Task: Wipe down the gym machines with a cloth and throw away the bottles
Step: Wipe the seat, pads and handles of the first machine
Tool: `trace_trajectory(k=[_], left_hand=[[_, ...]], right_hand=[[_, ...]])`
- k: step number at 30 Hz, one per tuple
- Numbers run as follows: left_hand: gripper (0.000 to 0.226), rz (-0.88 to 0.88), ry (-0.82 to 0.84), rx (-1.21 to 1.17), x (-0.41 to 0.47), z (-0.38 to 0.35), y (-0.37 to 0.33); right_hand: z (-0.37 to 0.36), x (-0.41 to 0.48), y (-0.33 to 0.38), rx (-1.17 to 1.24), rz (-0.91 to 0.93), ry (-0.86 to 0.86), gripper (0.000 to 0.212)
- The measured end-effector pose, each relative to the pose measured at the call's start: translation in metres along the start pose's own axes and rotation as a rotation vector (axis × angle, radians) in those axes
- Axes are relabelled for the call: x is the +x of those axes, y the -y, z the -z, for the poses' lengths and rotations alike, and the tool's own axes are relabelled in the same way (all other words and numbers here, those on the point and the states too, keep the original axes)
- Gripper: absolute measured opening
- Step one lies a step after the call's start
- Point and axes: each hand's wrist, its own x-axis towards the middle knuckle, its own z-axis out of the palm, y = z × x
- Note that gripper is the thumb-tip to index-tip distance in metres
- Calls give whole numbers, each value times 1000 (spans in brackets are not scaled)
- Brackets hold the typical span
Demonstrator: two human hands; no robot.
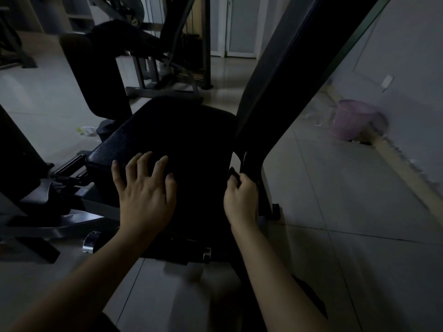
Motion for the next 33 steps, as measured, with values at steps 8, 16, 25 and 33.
trace_trajectory(k=[8,16,25,33], left_hand=[[51,-4,-8,-13,0,-2,1],[51,1,-13,2,1,-2,0],[50,4,-19,21,0,-3,1],[51,10,-15,26,0,-2,-1]], right_hand=[[7,-36,-8,37,57,60,27],[-3,32,2,222,-161,-47,45],[-10,-27,-18,176,-34,-88,26],[-18,55,2,173,-92,-62,29]])
